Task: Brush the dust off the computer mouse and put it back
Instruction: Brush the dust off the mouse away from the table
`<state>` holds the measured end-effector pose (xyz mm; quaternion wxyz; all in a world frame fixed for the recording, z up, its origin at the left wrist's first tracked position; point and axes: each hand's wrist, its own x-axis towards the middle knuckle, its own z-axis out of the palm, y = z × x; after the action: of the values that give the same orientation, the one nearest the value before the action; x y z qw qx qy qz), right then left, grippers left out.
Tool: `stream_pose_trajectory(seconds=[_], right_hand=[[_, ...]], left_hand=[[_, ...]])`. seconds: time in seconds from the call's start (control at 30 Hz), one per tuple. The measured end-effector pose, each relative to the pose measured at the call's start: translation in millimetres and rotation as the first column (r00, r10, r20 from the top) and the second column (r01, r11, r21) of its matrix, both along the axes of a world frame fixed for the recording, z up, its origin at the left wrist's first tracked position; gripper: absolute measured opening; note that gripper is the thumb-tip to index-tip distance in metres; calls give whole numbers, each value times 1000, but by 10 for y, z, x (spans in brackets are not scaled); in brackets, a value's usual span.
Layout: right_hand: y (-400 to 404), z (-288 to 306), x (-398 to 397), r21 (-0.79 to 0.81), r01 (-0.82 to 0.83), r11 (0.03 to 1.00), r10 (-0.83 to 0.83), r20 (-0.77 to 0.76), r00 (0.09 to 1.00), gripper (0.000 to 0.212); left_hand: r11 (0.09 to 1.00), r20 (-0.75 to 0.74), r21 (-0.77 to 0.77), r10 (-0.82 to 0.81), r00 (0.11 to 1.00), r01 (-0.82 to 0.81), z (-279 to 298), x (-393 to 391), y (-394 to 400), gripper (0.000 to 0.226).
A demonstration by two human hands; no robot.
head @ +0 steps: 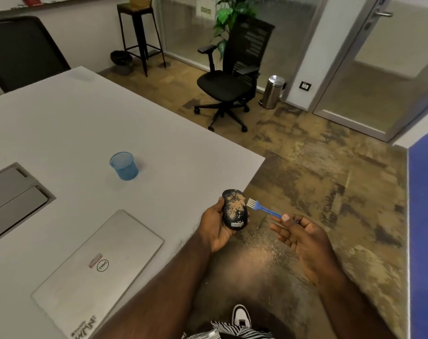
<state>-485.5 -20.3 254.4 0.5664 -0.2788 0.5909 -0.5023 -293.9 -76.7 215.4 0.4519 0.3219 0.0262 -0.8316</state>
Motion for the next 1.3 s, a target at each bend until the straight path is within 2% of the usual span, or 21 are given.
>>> stream_pose_trajectory(seconds=[0.27,0.73,0.93,1.03,1.13,1.2,1.3], right_hand=[[-88,90,-659,-95,68,993,-77,-98,992,8],[-360,-90,-1477,-186,62,981,-115,-289,950,14],[-462,-201,-1732,-160,150,976,-205,-425,881,10],[-477,-206,-1841,-181,174,968,-235,-401,885,8],[-448,-207,-1869,-211,145,967,-217,-377,900,10],[-436,-238,-1863,-177,113,978,-181,-437,881,11],[-451,-285,-1918,-145,153,978,-205,-496,844,9]], left_hand=[[1000,64,-26,-5,998,7,37,-729,-207,50],[998,191,-35,-53,980,61,-117,-1673,-405,45],[992,221,-30,-110,969,120,-110,-1900,-451,52],[991,231,-26,-121,965,131,-103,-1952,-462,54],[991,235,-30,-121,965,132,-101,-1978,-471,53],[990,230,-35,-123,965,134,-100,-1988,-473,53],[990,230,-32,-128,965,139,-94,-2001,-471,54]])
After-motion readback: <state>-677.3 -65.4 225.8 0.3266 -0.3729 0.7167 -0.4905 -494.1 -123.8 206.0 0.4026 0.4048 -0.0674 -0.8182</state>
